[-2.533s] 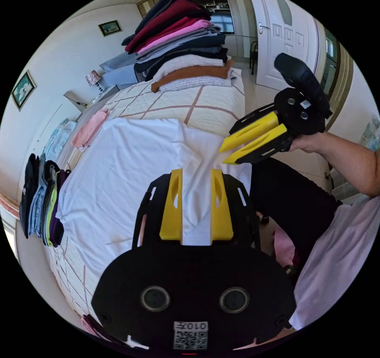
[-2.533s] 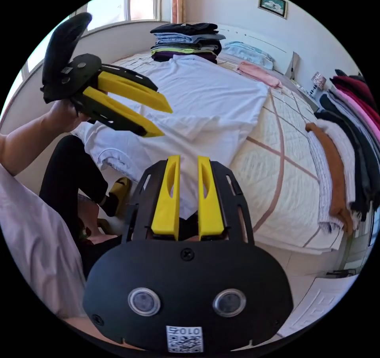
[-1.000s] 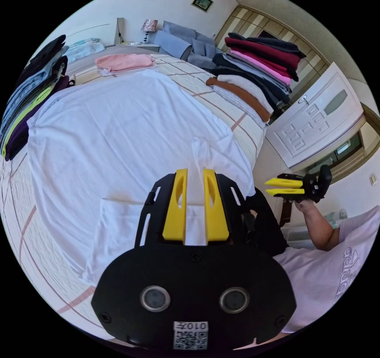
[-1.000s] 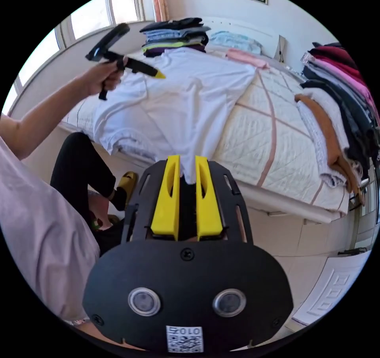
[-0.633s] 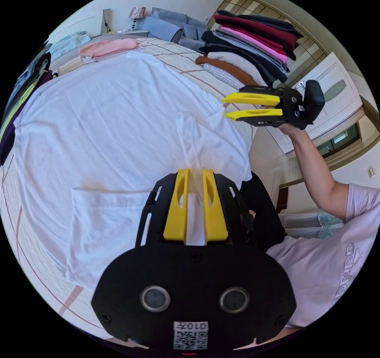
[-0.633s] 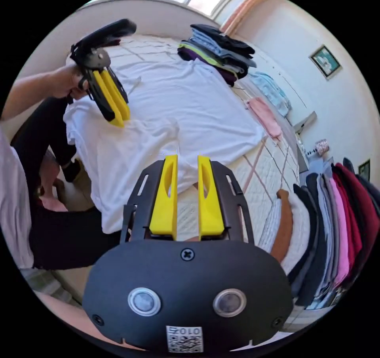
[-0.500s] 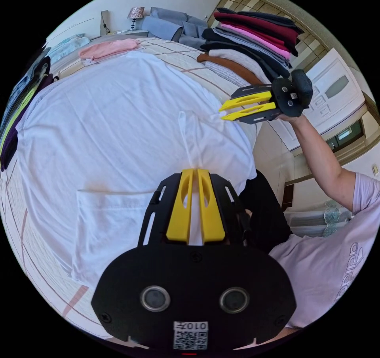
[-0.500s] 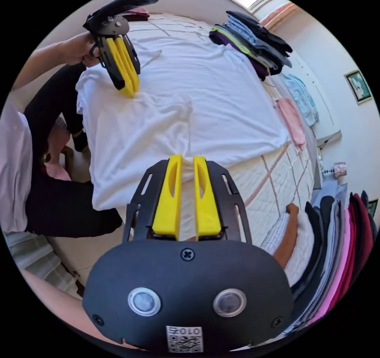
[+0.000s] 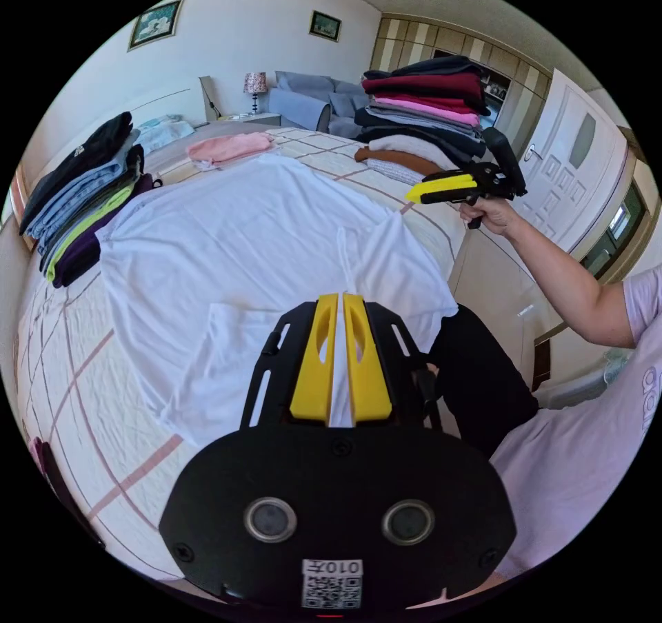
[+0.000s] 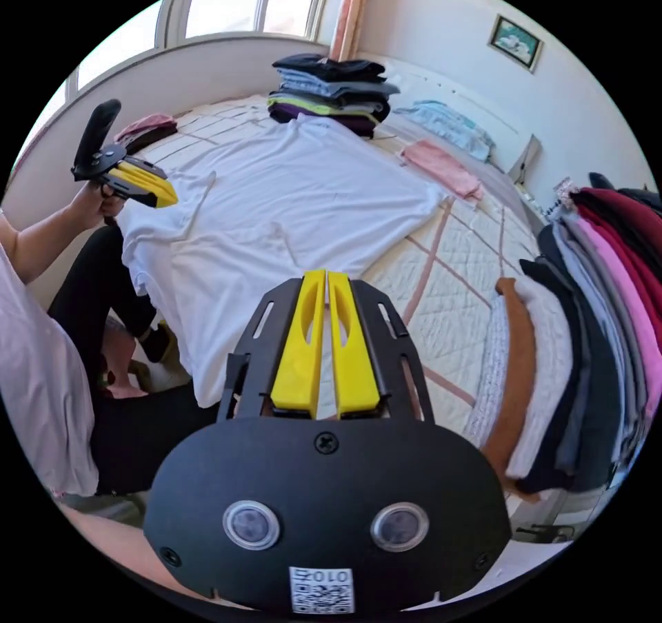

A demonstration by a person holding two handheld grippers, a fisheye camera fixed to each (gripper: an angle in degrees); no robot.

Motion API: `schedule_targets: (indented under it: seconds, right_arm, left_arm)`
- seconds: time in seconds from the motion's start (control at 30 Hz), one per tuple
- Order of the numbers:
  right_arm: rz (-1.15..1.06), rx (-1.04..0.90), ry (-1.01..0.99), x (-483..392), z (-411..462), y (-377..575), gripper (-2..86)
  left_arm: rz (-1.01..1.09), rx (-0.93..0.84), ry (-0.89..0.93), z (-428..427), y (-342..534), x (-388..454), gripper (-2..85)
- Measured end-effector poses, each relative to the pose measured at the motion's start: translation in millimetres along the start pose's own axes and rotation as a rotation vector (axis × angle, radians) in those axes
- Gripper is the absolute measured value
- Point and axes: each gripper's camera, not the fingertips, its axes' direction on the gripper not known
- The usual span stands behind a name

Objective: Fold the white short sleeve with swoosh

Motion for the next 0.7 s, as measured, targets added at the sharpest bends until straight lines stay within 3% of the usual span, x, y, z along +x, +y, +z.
schedule_targets:
  seconds: [0.1, 0.27, 0.37, 0.47, 0.57, 0.7]
  right_arm:
    - [0.056, 0.115, 0.156, -22.4, -23.4, 20.2, 1.7]
    - [-0.02, -0.013, 0.041, -61.0, 2.3, 9.9, 1.5]
    - [0.021, -0.157, 0.038, -60.6, 41.2, -0.7, 2.0]
    - [0.083, -0.135, 0.008, -51.9, 29.5, -10.2, 3.3]
    - [0.121, -0.073, 0.056, -57.2, -4.5, -9.0, 5.1]
    - [0.156, -0.104, -0.016, -78.3, -27.7, 7.8, 5.8]
  left_arm:
    - [0.01, -0.005, -0.108, -29.6, 39.9, 6.7, 0.1]
    - [-0.03, -0.025, -0.132, -50.9, 86.0, 12.9, 0.2]
    - [-0.073, -0.126, -0.131, -42.2, 99.7, 5.7, 0.4]
    - [-0.104, -0.116, -0.122, -49.5, 109.7, 2.8, 0.6]
    - [-0.203, -0.051, -0.143, -72.9, 121.6, -0.5, 1.5]
    - [-0.428, -0.047, 0.004, -79.1, 154.0, -18.6, 4.0]
